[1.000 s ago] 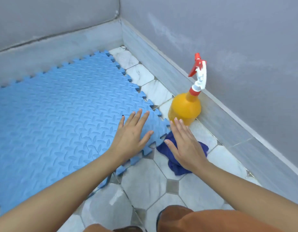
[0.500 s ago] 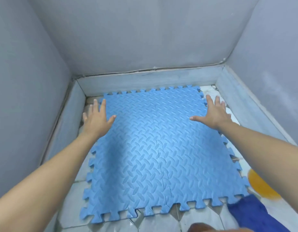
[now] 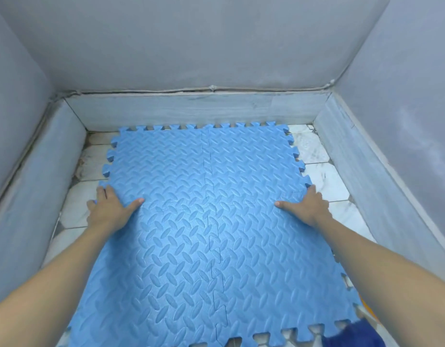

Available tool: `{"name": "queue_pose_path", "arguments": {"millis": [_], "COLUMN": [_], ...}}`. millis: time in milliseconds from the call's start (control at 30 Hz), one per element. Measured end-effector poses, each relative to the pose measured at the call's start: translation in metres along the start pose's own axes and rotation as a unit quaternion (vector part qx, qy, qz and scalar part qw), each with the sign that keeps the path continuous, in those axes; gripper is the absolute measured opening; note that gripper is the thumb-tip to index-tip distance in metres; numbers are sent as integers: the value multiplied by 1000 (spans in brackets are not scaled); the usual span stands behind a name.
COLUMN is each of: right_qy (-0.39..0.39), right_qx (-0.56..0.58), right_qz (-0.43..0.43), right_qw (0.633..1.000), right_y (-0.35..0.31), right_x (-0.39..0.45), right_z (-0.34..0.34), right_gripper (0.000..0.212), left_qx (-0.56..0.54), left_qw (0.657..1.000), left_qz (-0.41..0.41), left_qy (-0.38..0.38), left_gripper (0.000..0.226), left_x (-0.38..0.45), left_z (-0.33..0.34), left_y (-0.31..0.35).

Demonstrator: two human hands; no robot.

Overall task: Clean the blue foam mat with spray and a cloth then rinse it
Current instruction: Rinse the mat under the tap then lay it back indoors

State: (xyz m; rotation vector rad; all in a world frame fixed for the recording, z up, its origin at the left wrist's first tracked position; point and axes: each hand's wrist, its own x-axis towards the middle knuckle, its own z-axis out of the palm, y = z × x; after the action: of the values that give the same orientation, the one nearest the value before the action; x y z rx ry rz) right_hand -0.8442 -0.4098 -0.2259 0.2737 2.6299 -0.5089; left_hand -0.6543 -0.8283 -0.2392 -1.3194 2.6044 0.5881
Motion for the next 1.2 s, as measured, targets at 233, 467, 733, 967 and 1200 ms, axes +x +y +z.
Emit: {"name": "queue_pose_path", "arguments": {"millis": [233,467,733,967,1200], "right_qy": [56,185,226,216,222], "right_qx": [261,326,305,163,60], "right_qz": [70,14,-243,-277,-264], "right_qw": [961,927,893,922,937], "right_y": [-15,-33,-95,-120,-136], "right_x": [0,-36,-58,-30,1], "right_z": [-34,-98,-189,-202,-180], "right_gripper": [77,52,88,111,138], "left_qx": [-236,-351,-338,-141,-108], "left_qw": [952,933,927,958,960], "left_qz": [-187,-80,98,210,174], "left_qy": [-62,-6,126,139,191], "left_gripper": [113,38,133,132,129], "left_x": [12,-5,-15,-19,18], "left_z": [-32,-87,-227,-260,-229], "left_y": [-11,7,59,83,96]}}
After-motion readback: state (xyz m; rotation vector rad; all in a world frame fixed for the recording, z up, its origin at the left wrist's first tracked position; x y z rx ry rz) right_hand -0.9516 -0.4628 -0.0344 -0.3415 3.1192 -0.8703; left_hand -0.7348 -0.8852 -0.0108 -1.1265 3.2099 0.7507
